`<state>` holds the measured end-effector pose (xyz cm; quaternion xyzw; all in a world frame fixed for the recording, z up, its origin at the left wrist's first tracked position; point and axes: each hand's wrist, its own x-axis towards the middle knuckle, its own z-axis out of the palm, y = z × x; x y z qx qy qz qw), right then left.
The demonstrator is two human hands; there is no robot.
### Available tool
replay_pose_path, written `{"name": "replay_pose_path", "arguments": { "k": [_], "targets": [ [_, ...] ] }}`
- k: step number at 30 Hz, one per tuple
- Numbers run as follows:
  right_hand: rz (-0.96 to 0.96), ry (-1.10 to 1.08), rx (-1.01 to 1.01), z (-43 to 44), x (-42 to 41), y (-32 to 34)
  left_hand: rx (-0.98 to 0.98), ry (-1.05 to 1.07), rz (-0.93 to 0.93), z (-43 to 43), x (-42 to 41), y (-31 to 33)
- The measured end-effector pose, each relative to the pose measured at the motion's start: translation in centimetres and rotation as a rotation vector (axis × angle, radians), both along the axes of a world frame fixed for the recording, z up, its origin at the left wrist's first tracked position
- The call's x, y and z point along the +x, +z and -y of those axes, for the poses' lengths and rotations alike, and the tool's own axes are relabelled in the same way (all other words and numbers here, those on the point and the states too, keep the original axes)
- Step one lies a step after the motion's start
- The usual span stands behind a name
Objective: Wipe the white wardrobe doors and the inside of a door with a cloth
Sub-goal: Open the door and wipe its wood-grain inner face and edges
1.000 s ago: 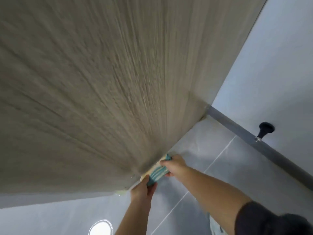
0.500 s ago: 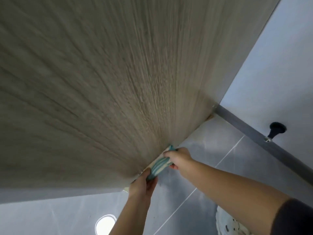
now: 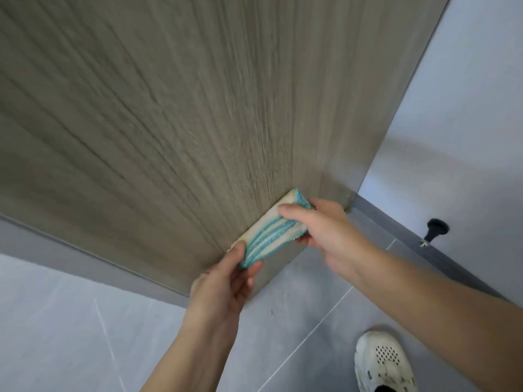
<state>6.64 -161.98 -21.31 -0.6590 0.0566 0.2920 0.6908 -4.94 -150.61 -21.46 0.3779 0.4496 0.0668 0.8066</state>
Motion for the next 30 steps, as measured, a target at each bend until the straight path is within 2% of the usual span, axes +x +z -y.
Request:
{"name": "replay_pose_path", "arguments": {
  "k": [10,15,19,24,30],
  "targets": [
    [0.123,0.067,0.201,0.4,0.2,8.1,0.163,0.002,0.216,0.6,-0.5,8.4],
    [0.153,0.115,0.387,1.3,-0.1,8.4,0.366,0.022,0.329,2.1,-1.1,8.2],
    [0.114,0.148,0.449,2.8,0.0,6.1,0.329,-0.049,0.348,3.1,-0.8,5.8],
    [0.015,0.106,0.303,5.3,1.1,-0.1,0.148,-0.147,0.197,4.3,0.9,0.0],
    [-0.218,0.069,0.101,7.8,3.3,-11.3,-0.006,-0.192,-0.123,5.7,4.0,-10.0]
  ]
}}
